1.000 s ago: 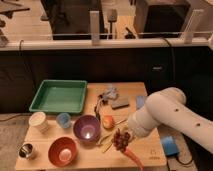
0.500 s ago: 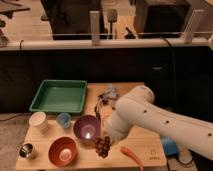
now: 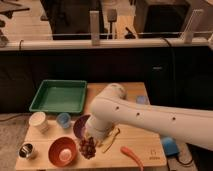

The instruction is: Place grapes in red bowl

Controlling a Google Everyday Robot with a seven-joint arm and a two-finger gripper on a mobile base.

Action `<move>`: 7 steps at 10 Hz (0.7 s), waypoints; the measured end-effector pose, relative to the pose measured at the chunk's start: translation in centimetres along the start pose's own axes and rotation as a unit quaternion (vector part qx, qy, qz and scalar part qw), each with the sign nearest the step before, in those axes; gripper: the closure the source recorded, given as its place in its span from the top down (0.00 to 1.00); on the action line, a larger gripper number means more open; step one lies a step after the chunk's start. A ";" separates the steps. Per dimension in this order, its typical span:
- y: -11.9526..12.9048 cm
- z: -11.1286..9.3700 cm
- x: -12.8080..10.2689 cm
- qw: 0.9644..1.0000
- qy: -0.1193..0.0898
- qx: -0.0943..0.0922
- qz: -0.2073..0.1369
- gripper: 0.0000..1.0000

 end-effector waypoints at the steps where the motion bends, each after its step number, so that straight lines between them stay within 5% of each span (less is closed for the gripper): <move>1: -1.1 0.4 -0.5 1.000 -0.001 -0.005 -0.007 0.02; 7: -5.6 2.5 -3.6 0.997 -0.031 -0.030 -0.057 0.04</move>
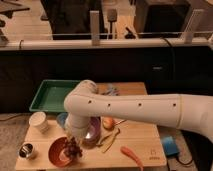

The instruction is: Place grapes in red bowl

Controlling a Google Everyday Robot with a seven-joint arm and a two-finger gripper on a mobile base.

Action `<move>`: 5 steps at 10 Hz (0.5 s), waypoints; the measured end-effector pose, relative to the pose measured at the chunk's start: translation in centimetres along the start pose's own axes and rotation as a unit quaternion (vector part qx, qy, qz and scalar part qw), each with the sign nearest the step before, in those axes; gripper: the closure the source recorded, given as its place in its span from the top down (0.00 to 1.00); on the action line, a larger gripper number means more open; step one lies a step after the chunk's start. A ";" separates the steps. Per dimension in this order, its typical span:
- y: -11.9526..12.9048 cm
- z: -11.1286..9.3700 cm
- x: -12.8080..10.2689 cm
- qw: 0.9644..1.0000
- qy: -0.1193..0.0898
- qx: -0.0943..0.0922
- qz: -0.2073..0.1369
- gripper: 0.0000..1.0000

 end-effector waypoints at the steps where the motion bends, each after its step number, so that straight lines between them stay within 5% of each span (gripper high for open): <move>1: -0.4 0.5 -0.2 1.000 -0.009 -0.003 -0.004 0.10; 5: -3.3 2.0 -1.7 0.999 -0.028 -0.006 -0.026 0.50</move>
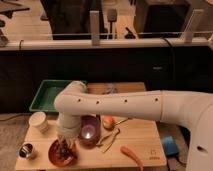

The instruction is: Place grapes in red bowl

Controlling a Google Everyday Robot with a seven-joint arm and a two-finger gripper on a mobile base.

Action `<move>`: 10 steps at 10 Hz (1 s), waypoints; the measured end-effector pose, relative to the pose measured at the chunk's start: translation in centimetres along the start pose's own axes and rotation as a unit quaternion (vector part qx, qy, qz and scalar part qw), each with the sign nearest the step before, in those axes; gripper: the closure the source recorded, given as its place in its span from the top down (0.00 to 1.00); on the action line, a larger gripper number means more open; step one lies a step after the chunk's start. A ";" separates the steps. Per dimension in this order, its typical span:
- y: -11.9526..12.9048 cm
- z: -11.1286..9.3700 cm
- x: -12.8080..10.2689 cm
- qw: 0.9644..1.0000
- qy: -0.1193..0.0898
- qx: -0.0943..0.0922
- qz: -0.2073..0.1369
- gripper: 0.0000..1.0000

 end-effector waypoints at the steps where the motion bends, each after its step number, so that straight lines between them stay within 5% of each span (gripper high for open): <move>1: -1.0 0.4 -0.3 1.000 -0.003 -0.002 -0.005 0.62; 4: -2.1 1.4 -0.1 1.000 -0.009 -0.011 -0.005 0.80; 10: -0.3 0.8 3.6 0.999 -0.010 -0.037 0.017 0.80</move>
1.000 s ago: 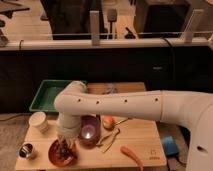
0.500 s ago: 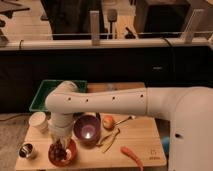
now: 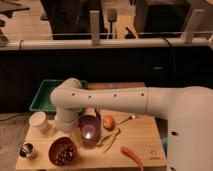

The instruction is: Place grapes in red bowl

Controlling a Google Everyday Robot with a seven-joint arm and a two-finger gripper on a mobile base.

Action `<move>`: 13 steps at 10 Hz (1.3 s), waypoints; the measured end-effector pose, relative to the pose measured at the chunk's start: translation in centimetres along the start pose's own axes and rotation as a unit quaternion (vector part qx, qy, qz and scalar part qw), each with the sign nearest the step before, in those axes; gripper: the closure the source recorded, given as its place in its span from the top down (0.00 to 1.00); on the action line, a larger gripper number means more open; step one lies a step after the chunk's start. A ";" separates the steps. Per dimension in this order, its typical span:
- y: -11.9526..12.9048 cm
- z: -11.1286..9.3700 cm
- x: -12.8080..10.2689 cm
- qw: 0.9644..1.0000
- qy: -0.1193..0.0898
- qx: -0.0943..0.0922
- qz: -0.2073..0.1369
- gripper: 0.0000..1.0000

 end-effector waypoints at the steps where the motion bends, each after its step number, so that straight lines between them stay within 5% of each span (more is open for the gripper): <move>1: 0.4 -0.6 0.9 1.000 0.002 -0.003 0.005 0.80; 13: 0.4 -0.6 0.9 1.000 0.003 -0.005 0.007 0.80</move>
